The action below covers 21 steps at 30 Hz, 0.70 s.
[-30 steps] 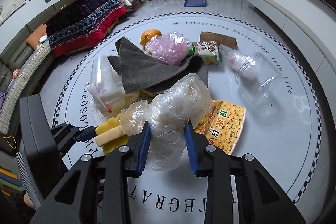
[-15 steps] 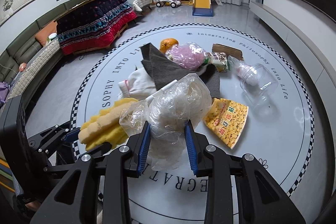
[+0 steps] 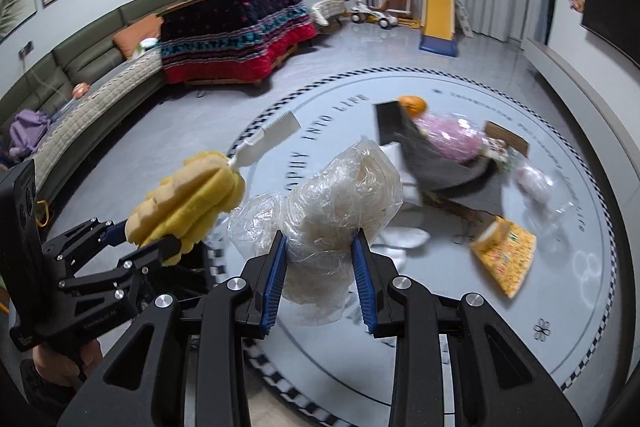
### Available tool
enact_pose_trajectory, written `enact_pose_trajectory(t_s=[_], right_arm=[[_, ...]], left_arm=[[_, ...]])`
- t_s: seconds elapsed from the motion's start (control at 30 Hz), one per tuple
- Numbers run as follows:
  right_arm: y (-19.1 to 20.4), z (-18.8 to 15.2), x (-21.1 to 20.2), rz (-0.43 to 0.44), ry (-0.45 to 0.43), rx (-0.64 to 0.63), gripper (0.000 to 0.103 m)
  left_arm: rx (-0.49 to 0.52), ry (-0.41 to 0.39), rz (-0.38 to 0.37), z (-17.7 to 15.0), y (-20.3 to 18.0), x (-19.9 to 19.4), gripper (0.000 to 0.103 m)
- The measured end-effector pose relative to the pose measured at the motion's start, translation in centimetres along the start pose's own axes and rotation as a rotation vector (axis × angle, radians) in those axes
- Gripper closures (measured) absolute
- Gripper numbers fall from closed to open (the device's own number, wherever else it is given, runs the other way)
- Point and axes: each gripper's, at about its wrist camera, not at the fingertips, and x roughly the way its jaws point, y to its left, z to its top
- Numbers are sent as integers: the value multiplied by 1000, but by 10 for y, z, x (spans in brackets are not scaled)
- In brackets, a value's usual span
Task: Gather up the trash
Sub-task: 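Carry the sponge and plastic bag to the black trash bag and open both tools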
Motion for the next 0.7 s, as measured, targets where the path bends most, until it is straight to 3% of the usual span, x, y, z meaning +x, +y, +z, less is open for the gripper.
enact_pose_trajectory(t_s=[0.5, 0.7], right_arm=[[154, -3, 36, 214, 74, -240, 69], [186, -15, 58, 247, 130, -291, 69]], left_arm=[[-221, -19, 263, -48, 124, -69, 54], [-278, 23, 330, -76, 154, -73, 54]])
